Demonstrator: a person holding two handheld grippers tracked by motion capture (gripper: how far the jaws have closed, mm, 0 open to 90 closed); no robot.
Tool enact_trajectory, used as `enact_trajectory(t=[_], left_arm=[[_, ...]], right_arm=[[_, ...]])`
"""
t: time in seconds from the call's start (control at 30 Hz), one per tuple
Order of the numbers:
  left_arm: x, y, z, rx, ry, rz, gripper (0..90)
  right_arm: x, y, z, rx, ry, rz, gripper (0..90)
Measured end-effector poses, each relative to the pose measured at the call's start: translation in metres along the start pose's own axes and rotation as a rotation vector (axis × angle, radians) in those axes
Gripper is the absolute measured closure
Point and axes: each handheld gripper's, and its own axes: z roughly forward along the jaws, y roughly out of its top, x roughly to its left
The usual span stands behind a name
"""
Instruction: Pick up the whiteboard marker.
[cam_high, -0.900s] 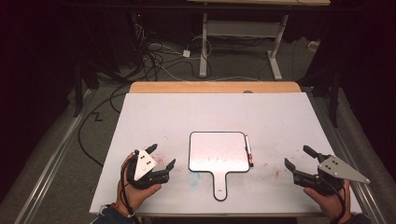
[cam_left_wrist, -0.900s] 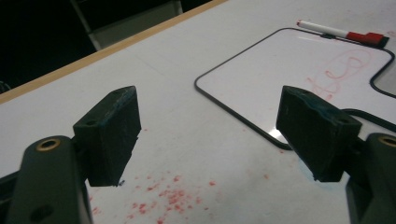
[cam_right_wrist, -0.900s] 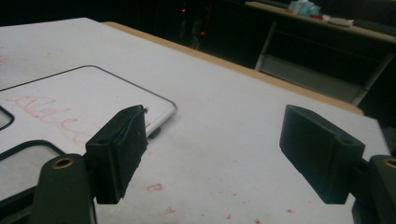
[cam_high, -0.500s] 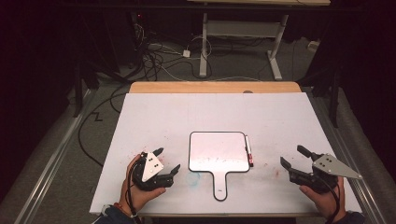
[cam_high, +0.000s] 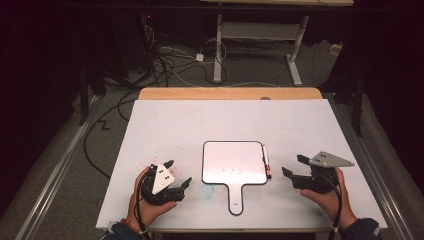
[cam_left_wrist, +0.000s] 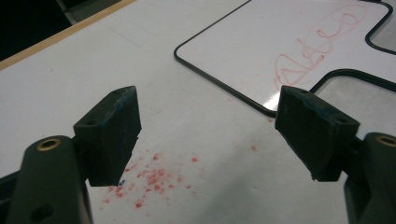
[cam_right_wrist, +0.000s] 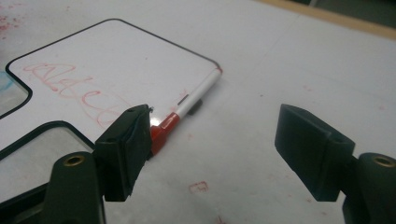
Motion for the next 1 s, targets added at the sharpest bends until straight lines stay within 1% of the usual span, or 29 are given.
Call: enact_trajectory(t=[0.03, 0.07, 0.1, 0.13, 0.17, 0.2, 0.27, 0.3, 0.33, 0.37, 0.4, 0.43, 0.53, 0.57, 0.6, 0.67, 0.7, 0.73, 0.77, 0.8, 0.83, 0.9, 0.93, 1.0], left_arm=[[0.000, 0.000, 0.000, 0.000, 0.000, 0.002, 21.1], [0.000, 0.000, 0.000, 0.001, -0.002, 0.000, 21.1], [0.000, -0.001, 0.000, 0.003, -0.003, -0.001, 21.1], [0.000, -0.001, 0.000, 0.003, -0.003, 0.002, 21.1], [0.000, -0.001, -0.001, 0.004, -0.011, 0.003, 21.0], [0.000, -0.001, -0.001, 0.004, -0.011, 0.003, 21.0], [0.000, -0.003, 0.000, 0.011, -0.009, 0.007, 21.0], [0.000, -0.003, 0.000, 0.011, -0.009, 0.007, 21.0], [0.000, -0.003, 0.000, 0.014, -0.010, 0.007, 20.9], [0.000, -0.003, 0.000, 0.017, -0.010, 0.008, 20.9], [0.000, -0.004, 0.001, 0.019, -0.009, 0.008, 21.0], [0.000, -0.004, 0.001, 0.021, -0.008, 0.012, 21.0], [-0.002, -0.006, 0.002, 0.030, -0.013, 0.023, 21.0], [-0.002, -0.006, 0.002, 0.030, -0.014, 0.026, 21.0], [-0.003, -0.006, 0.002, 0.031, -0.015, 0.029, 21.1], [-0.003, -0.007, 0.003, 0.038, -0.019, 0.033, 21.1], [-0.003, -0.007, 0.003, 0.038, -0.019, 0.033, 21.1], [-0.002, -0.007, 0.003, 0.041, -0.019, 0.033, 21.1], [-0.002, -0.007, 0.003, 0.042, -0.019, 0.032, 21.1], [-0.002, -0.007, 0.003, 0.042, -0.021, 0.030, 21.1], [-0.002, -0.007, 0.003, 0.043, -0.024, 0.028, 21.1], [-0.002, -0.008, 0.004, 0.049, -0.028, 0.022, 21.1], [-0.002, -0.008, 0.004, 0.053, -0.030, 0.022, 21.1], [-0.002, -0.009, 0.005, 0.055, -0.026, 0.018, 21.0]], right_arm=[[-0.001, 0.006, 0.011, 0.040, 0.024, 0.010, 28.6], [-0.002, 0.009, 0.016, 0.065, 0.024, 0.015, 28.9], [-0.004, 0.013, 0.022, 0.083, 0.031, 0.030, 29.8], [-0.004, 0.013, 0.022, 0.083, 0.031, 0.030, 29.8], [-0.008, 0.020, 0.032, 0.122, 0.074, 0.059, 32.4], [-0.010, 0.024, 0.037, 0.132, 0.064, 0.067, 32.8], [-0.014, 0.030, 0.045, 0.153, 0.071, 0.089, 34.6], [-0.014, 0.030, 0.045, 0.153, 0.071, 0.089, 34.6], [-0.018, 0.035, 0.052, 0.163, 0.067, 0.106, 34.7], [-0.018, 0.035, 0.052, 0.163, 0.067, 0.106, 34.7], [-0.020, 0.037, 0.056, 0.175, 0.082, 0.121, 34.7], [-0.022, 0.039, 0.064, 0.193, 0.092, 0.134, 34.8], [-0.024, 0.040, 0.078, 0.219, 0.114, 0.147, 37.0], [-0.024, 0.040, 0.078, 0.219, 0.114, 0.147, 37.0], [-0.024, 0.040, 0.085, 0.237, 0.134, 0.160, 41.9], [-0.025, 0.040, 0.092, 0.248, 0.146, 0.181, 44.4], [-0.025, 0.040, 0.092, 0.248, 0.146, 0.181, 44.4], [-0.025, 0.040, 0.095, 0.255, 0.157, 0.192, 48.9], [-0.025, 0.040, 0.102, 0.267, 0.157, 0.203, 53.4], [-0.025, 0.039, 0.104, 0.277, 0.169, 0.202, 58.1], [-0.024, 0.039, 0.106, 0.279, 0.177, 0.200, 59.0], [-0.023, 0.039, 0.106, 0.277, 0.176, 0.203, 65.6], [-0.023, 0.039, 0.106, 0.277, 0.176, 0.203, 65.6], [-0.022, 0.039, 0.106, 0.277, 0.186, 0.199, 71.7]])
